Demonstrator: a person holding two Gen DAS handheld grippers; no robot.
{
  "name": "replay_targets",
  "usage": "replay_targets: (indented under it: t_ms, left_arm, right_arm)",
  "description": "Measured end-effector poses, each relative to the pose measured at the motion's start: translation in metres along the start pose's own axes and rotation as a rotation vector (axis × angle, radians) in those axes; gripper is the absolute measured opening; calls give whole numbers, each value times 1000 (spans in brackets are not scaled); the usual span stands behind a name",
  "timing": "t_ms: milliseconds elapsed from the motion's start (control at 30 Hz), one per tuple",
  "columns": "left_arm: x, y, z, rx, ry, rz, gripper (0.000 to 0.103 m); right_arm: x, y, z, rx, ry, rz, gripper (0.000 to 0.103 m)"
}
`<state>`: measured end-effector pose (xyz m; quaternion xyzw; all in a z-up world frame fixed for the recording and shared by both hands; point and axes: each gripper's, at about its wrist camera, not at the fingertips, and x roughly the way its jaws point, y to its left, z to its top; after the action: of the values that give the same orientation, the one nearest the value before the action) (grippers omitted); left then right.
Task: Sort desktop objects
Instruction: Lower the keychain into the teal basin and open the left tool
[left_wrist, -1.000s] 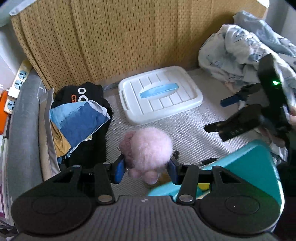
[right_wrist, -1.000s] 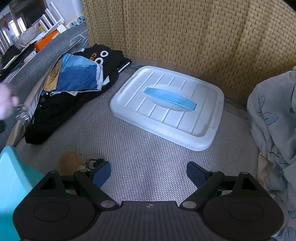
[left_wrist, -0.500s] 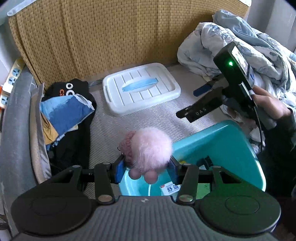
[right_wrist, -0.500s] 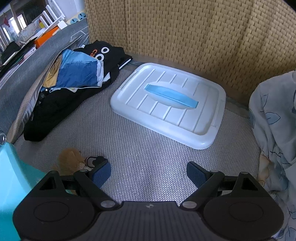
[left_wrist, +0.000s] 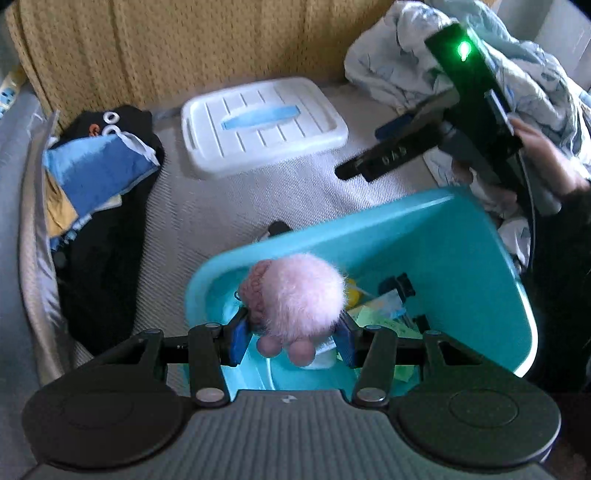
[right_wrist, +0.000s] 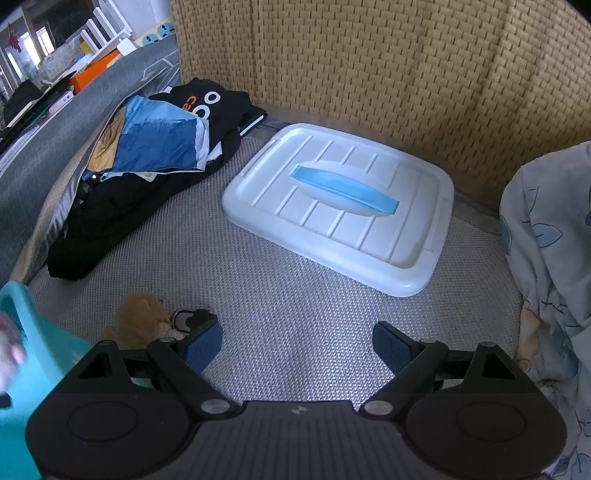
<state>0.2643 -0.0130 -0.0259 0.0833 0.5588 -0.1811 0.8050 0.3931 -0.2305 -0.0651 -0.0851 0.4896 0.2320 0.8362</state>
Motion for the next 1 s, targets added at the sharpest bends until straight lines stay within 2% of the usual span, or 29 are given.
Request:
replay_targets:
  t_ms: [267,367,700,1000]
  left_arm:
    - [32,-5,-3,33,56,9,51]
    - [34,-11,-2,44,69,5,51]
    - [41,-29,-6,134,82,80,52]
    - [44,-30,-4,146,87,91,52]
  right_arm:
    - [0,1,-1,-6,4,-1,92]
    - [0,1,-1,-8,6,-2,92]
    - [8,8,3,-13,9,-1,92]
    - [10,8,2,-16,12,0,92]
